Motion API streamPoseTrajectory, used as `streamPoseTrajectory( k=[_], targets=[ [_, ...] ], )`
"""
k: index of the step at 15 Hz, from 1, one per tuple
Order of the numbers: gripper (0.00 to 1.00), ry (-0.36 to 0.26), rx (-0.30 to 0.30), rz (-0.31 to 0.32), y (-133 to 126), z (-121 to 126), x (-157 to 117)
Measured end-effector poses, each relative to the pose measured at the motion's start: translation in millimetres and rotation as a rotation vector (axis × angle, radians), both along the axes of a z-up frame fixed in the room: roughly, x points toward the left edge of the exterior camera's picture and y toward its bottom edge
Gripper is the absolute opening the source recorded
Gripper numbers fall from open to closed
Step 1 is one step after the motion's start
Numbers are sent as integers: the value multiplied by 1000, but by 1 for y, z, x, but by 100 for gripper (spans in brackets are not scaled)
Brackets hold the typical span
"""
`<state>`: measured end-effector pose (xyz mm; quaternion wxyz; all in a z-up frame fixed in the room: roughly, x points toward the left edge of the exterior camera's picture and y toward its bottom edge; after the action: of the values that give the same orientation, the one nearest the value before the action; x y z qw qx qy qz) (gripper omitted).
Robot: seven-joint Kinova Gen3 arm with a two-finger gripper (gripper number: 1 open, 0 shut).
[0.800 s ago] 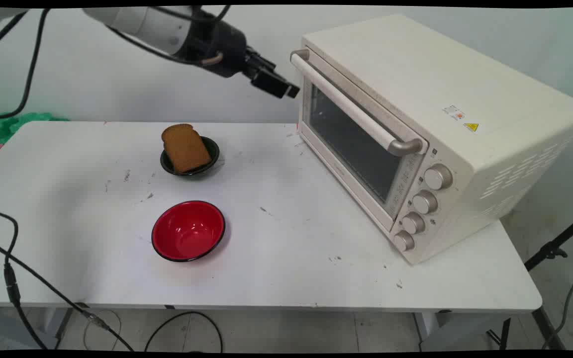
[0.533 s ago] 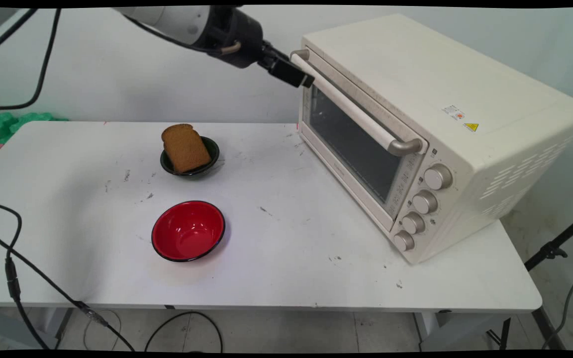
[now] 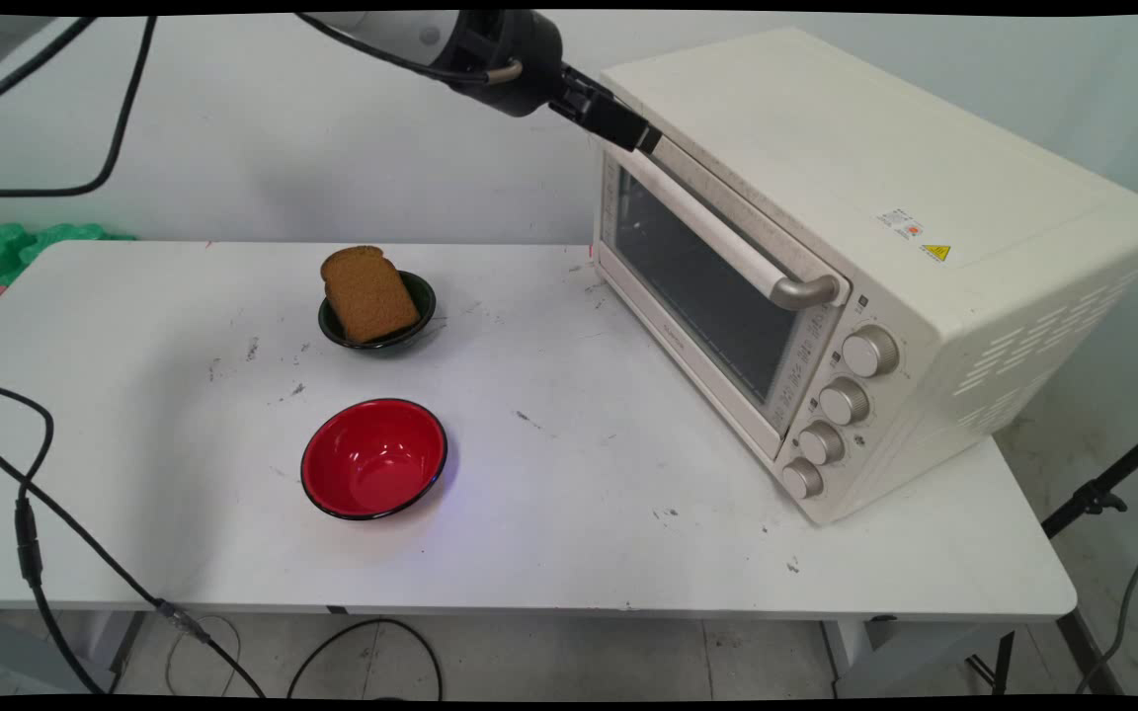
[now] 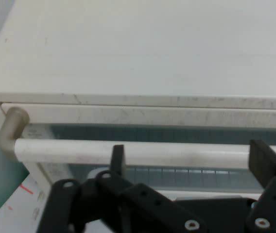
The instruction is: Open the oven
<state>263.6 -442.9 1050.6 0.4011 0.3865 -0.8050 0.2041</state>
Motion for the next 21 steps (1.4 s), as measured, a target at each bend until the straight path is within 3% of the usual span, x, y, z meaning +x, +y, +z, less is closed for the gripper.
streamPoseTrajectory(
  k=[1, 2, 21],
  targets=[
    [100, 2, -2, 1, -1, 1, -2],
    [0, 4, -3, 2, -2, 1, -4],
    [0, -40, 17, 15, -26, -8, -38]
  ],
)
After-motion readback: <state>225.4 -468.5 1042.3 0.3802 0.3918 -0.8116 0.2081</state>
